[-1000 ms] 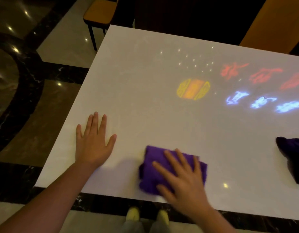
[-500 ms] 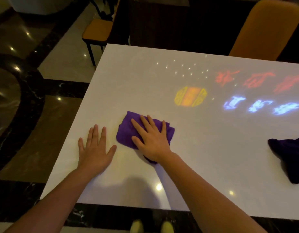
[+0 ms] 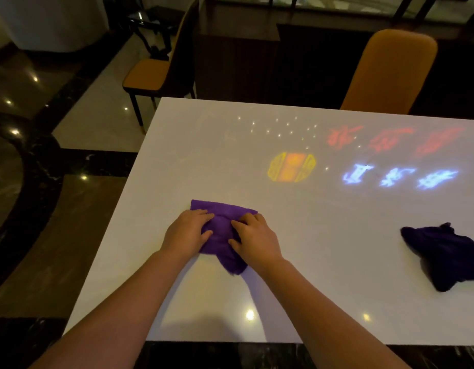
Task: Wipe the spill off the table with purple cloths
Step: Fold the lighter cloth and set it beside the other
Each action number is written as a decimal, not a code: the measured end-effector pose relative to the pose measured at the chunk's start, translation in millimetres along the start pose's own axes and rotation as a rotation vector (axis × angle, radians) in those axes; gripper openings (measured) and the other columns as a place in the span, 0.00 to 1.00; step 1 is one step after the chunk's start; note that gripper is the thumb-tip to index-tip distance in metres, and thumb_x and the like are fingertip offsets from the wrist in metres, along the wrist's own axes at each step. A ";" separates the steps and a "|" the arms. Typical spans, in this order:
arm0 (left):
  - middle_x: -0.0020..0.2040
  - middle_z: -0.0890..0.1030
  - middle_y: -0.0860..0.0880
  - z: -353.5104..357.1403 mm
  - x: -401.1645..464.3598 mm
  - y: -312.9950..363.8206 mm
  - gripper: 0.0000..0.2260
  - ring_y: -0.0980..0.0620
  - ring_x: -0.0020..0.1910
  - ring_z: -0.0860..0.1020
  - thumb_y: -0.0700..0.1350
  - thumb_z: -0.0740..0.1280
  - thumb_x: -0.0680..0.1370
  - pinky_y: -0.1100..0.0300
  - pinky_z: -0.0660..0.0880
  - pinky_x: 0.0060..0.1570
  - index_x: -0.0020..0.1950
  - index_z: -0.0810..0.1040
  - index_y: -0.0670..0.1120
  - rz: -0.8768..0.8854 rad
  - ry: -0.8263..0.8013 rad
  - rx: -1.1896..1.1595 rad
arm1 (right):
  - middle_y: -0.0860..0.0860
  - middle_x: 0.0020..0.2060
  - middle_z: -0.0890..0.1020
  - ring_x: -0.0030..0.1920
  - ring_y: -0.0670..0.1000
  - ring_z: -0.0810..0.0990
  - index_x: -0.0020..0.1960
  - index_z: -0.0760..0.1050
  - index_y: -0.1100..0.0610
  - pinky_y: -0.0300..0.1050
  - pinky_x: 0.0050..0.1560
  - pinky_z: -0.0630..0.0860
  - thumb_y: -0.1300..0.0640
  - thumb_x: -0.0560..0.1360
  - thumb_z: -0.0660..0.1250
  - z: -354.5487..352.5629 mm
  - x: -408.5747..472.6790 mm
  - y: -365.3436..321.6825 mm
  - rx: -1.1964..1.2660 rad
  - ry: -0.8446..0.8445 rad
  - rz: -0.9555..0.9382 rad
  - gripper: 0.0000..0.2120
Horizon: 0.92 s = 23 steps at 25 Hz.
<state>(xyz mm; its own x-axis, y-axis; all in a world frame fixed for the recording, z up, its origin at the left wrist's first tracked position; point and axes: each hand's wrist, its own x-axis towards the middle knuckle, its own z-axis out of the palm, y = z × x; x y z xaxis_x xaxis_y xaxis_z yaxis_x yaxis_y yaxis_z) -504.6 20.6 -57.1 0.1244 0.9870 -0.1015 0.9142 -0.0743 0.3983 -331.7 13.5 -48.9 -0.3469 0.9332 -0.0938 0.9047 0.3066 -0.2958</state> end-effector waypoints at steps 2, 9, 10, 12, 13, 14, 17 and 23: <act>0.63 0.75 0.45 -1.8 -8.1 1.3 0.19 0.46 0.63 0.71 0.47 0.67 0.74 0.55 0.69 0.62 0.65 0.73 0.47 0.019 0.010 0.036 | 0.55 0.58 0.74 0.60 0.58 0.68 0.58 0.74 0.57 0.53 0.49 0.76 0.48 0.74 0.62 -0.3 -6.4 -2.5 -0.022 -0.033 -0.002 0.17; 0.51 0.81 0.46 -28.4 -30.9 28.3 0.09 0.48 0.52 0.78 0.45 0.70 0.72 0.60 0.71 0.50 0.50 0.82 0.45 -0.014 -0.218 -0.015 | 0.61 0.50 0.80 0.51 0.62 0.77 0.50 0.77 0.62 0.50 0.47 0.73 0.59 0.72 0.62 -35.1 -26.0 -8.9 0.030 -0.276 -0.054 0.09; 0.50 0.82 0.46 -39.9 -28.3 34.8 0.08 0.48 0.51 0.78 0.44 0.71 0.71 0.61 0.71 0.48 0.49 0.83 0.44 -0.023 -0.234 -0.043 | 0.61 0.49 0.80 0.50 0.61 0.77 0.49 0.77 0.62 0.48 0.46 0.72 0.60 0.72 0.64 -49.5 -24.4 -7.0 0.061 -0.303 -0.049 0.09; 0.47 0.83 0.45 -67.3 -20.8 50.5 0.07 0.50 0.46 0.79 0.43 0.72 0.70 0.62 0.71 0.44 0.47 0.84 0.44 -0.029 -0.216 -0.105 | 0.59 0.49 0.82 0.50 0.59 0.78 0.51 0.78 0.61 0.44 0.44 0.70 0.59 0.71 0.66 -84.1 -21.4 -2.6 0.116 -0.284 -0.033 0.10; 0.47 0.84 0.45 -81.9 -17.3 59.7 0.07 0.52 0.44 0.78 0.43 0.72 0.70 0.62 0.70 0.43 0.46 0.84 0.43 -0.023 -0.197 -0.128 | 0.58 0.49 0.82 0.49 0.58 0.78 0.51 0.79 0.61 0.43 0.43 0.69 0.59 0.71 0.67 -101.6 -20.7 -0.7 0.131 -0.257 -0.028 0.10; 0.46 0.84 0.45 -96.6 -13.6 69.8 0.07 0.53 0.42 0.77 0.43 0.72 0.70 0.62 0.70 0.42 0.46 0.84 0.43 -0.009 -0.174 -0.140 | 0.57 0.49 0.82 0.49 0.57 0.78 0.52 0.79 0.60 0.42 0.43 0.69 0.59 0.71 0.68 -119.1 -20.2 0.9 0.135 -0.224 -0.026 0.11; 0.47 0.83 0.45 -133.2 -2.2 102.4 0.07 0.53 0.41 0.76 0.43 0.72 0.70 0.62 0.70 0.40 0.47 0.84 0.43 0.053 -0.113 -0.144 | 0.56 0.49 0.82 0.48 0.55 0.78 0.52 0.80 0.60 0.41 0.43 0.71 0.59 0.70 0.69 -166.5 -21.8 7.3 0.137 -0.121 -0.016 0.11; 0.49 0.82 0.45 -161.9 10.3 178.8 0.09 0.51 0.44 0.77 0.44 0.70 0.73 0.63 0.72 0.38 0.52 0.82 0.43 0.101 -0.041 -0.151 | 0.55 0.50 0.82 0.43 0.50 0.76 0.54 0.79 0.59 0.38 0.42 0.74 0.60 0.72 0.69 -235.6 -42.0 41.1 0.089 0.027 -0.008 0.11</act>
<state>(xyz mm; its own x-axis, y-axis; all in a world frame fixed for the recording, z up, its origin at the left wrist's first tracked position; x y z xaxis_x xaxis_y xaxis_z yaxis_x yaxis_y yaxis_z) -402.3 40.5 160.7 0.2309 0.9688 -0.0899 0.8283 -0.1473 0.5406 -221.7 31.1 166.8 -0.3466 0.9357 -0.0660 0.8758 0.2976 -0.3799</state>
